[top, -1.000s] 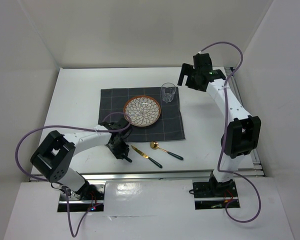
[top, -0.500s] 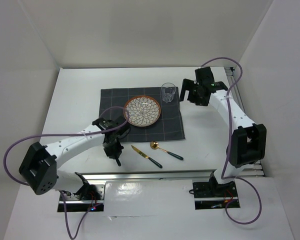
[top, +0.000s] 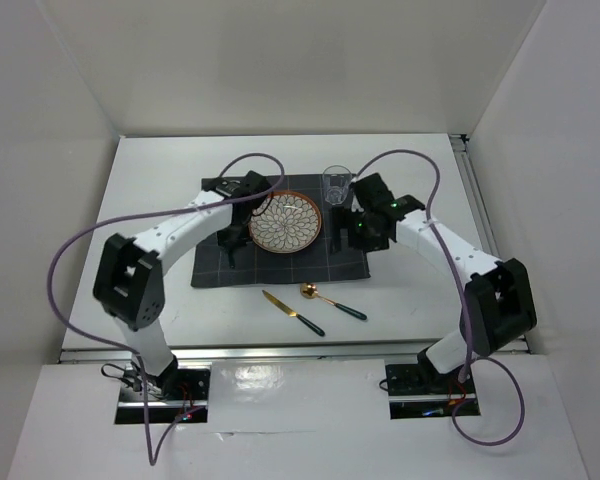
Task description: Set the dinner table for one person
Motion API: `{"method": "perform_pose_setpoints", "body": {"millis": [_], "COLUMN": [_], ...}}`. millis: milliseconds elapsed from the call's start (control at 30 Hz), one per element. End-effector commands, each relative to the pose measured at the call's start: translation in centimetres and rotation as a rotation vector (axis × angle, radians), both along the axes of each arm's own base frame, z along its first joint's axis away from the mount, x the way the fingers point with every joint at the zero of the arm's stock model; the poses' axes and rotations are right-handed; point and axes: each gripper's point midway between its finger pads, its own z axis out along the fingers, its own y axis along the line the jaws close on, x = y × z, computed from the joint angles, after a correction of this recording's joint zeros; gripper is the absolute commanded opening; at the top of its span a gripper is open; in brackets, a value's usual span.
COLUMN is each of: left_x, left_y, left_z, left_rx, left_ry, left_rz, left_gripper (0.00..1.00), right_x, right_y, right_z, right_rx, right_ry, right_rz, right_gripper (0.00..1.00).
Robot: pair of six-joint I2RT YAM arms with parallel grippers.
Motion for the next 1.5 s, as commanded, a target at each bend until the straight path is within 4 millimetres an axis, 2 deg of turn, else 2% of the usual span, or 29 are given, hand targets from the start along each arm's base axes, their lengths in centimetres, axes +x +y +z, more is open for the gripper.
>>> {"method": "perform_pose_setpoints", "body": {"millis": [0,100,133,200,333,367,467,533,600,633,700,733,800,867,967,1100,1133,1167,1233,1333,1367,1467], "left_x": [3.5,6.2,6.6,7.5,9.3,9.6,10.3,10.0,9.7,9.4,9.5,9.5,9.3,9.4,9.2,8.7,8.2,8.2,7.8,6.8,6.7,6.5], "left_y": [2.6,2.0,2.6,2.8,2.1,2.4,2.1,1.8,1.9,2.0,1.8,1.8,1.7,1.6,1.7,2.2,2.5,2.5,2.8,4.0,4.4,4.4], "left_z": [-2.1,-3.2,-4.3,-5.0,-5.9,-6.7,-7.2,-8.3,-8.6,-8.9,-9.4,-9.5,-9.2,-8.3,-6.5,-3.1,-2.5,-0.9,0.3,2.4,2.9,4.6], "left_rx": [0.114,0.057,0.057,0.054,0.027,0.037,0.037,0.024,0.033,0.035,0.026,0.026,0.017,0.011,0.007,0.006,0.014,0.002,0.006,0.023,0.019,-0.017], "left_ry": [0.082,0.073,0.103,0.097,0.097,0.118,0.136,0.168,0.194,0.211,0.221,0.222,0.221,0.197,0.181,0.122,0.120,0.077,0.055,0.035,0.028,-0.019], "left_rz": [-0.125,-0.124,-0.115,-0.102,-0.168,-0.177,-0.193,-0.206,-0.218,-0.206,-0.208,-0.208,-0.210,-0.210,-0.211,-0.184,-0.172,-0.173,-0.160,-0.134,-0.117,-0.103], "left_gripper": [0.00,0.00,0.00,0.00,0.00,0.00,0.00,0.00,0.00,0.06,0.30,0.46,0.60,0.71,0.81,0.83,0.84,0.84,0.84,0.84,0.84,0.84], "right_x": [-2.0,-3.0,-3.2,-3.9,-5.5,-6.3,-7.3,-7.4,-7.2,-7.2,-7.8,-8.1,-8.2,-8.9,-10.8,-12.5,-13.2,-13.4,-13.4,-13.5,-13.6,-14.3], "right_y": [0.8,1.4,1.7,1.2,1.3,1.4,1.6,1.7,2.2,2.5,3.3,3.5,4.5,5.7,7.8,9.9,10.2,10.5,10.6,11.2,11.2,11.7], "right_z": [-0.3,-0.8,-0.9,-1.2,-2.1,-2.7,-4.5,-5.1,-4.7,-4.6,-4.4,-4.4,-4.2,-4.0,-3.7,-4.9,-5.7,-6.0,-6.7,-7.4,-8.0,-9.5], "right_rx": [-0.020,-0.029,-0.038,-0.082,-0.117,-0.135,-0.196,-0.216,-0.215,-0.201,-0.160,-0.150,-0.116,-0.080,-0.015,-0.019,-0.036,-0.035,-0.053,-0.062,-0.066,-0.081], "right_ry": [0.015,0.038,0.033,0.050,0.067,0.078,0.065,0.025,-0.025,-0.027,-0.011,-0.004,-0.012,-0.010,0.009,0.046,0.069,0.076,0.083,0.077,0.089,0.107], "right_rz": [0.005,0.026,0.037,0.037,0.095,0.113,0.138,0.163,0.193,0.199,0.237,0.261,0.296,0.349,0.462,0.567,0.590,0.590,0.583,0.598,0.590,0.594], "right_gripper": [1.00,1.00,1.00,1.00,0.97,0.97,0.98,0.98,0.97,0.97,0.92,0.90,0.85,0.82,0.82,0.82,0.82,0.82,0.82,0.78,0.73,0.70]}}
